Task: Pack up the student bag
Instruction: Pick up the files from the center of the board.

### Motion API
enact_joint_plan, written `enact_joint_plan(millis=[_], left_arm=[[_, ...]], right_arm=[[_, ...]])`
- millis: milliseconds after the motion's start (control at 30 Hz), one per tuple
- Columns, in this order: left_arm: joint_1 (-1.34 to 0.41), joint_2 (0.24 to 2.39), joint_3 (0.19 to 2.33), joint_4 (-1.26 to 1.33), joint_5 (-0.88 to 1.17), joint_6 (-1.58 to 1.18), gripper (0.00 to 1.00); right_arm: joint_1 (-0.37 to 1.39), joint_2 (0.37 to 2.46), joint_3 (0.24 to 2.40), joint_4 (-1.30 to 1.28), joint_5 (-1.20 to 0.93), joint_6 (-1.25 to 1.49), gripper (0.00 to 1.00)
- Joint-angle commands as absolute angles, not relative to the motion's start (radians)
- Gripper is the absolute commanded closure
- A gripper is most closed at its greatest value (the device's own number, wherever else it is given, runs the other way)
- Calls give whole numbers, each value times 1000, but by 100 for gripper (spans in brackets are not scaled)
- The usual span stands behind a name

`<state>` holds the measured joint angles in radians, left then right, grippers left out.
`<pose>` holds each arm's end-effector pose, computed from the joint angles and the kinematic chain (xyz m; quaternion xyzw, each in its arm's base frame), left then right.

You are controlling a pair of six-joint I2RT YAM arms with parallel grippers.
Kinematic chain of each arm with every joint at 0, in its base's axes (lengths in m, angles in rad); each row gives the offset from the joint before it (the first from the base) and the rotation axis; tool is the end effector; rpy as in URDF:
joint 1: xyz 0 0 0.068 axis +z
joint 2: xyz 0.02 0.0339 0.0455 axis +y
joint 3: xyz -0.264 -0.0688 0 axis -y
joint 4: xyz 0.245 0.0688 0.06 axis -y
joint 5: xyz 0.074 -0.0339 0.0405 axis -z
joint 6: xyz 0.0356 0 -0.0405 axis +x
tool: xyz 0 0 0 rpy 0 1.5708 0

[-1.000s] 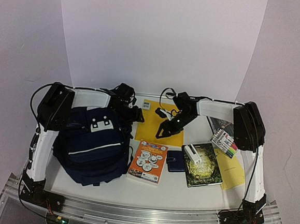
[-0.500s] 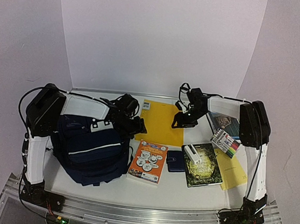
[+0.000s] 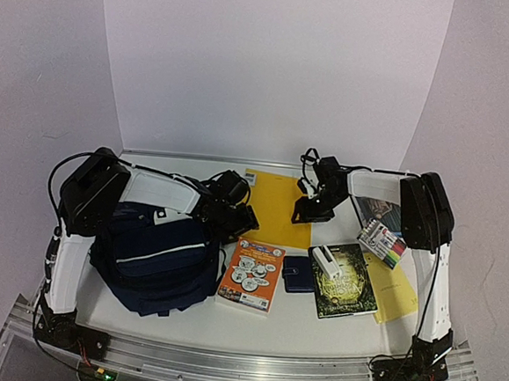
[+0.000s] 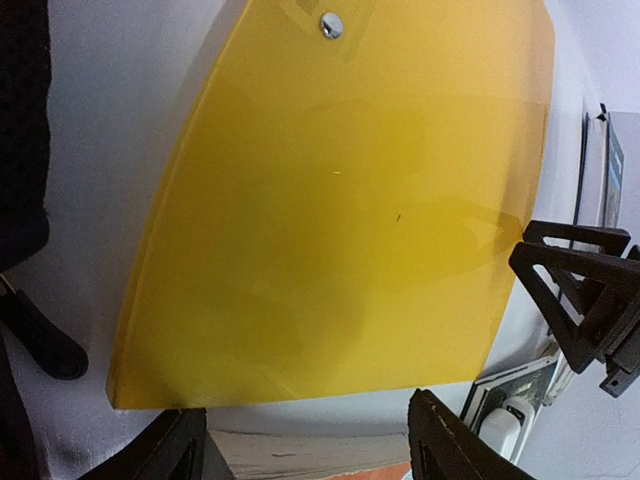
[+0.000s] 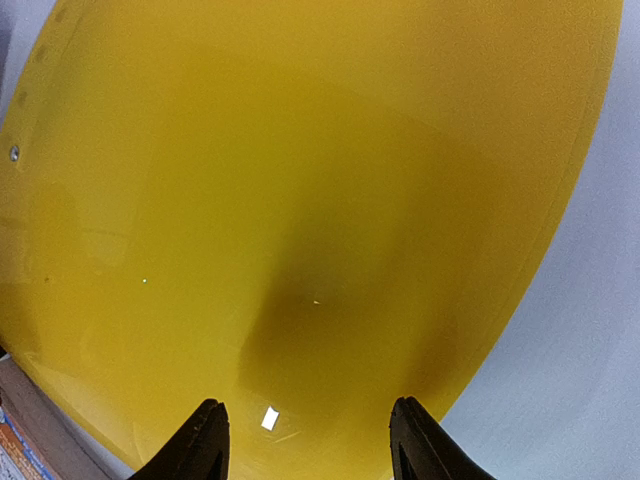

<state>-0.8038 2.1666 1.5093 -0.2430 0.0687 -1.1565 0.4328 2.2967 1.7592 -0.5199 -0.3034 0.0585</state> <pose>0.3222 -0.3378 0.1440 -0.1544 0.9311 -0.2912 0.1562 0.4399 0.2149 0.1430 -0.2156 0.9323 0.2028 0.2079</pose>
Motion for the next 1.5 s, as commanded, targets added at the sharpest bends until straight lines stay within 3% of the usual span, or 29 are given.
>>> enact_joint_plan(millis=[0,167,500,800,1133,1467], left_arm=[[-794,2198,1571,-253,-63,-1198,30],[-762,2227,1585,-182,-80,-1200,32],[-758,2201,1324,381,-184,-1209,41],[-754,2271,1260,720,-181,-1202,50],[-738,2366,1382,686,-143,-1247,59],[-708,2404,1406,742,-98,-1266,88]], right_arm=[[438,2330,1750,-506,-265,75,45],[437,2346,1756,-506,-263,72,45],[438,2384,1763,-503,-252,73,46],[439,2400,1761,-504,-253,60,46],[439,2403,1756,-503,-268,51,46],[438,2378,1754,-503,-288,42,45]])
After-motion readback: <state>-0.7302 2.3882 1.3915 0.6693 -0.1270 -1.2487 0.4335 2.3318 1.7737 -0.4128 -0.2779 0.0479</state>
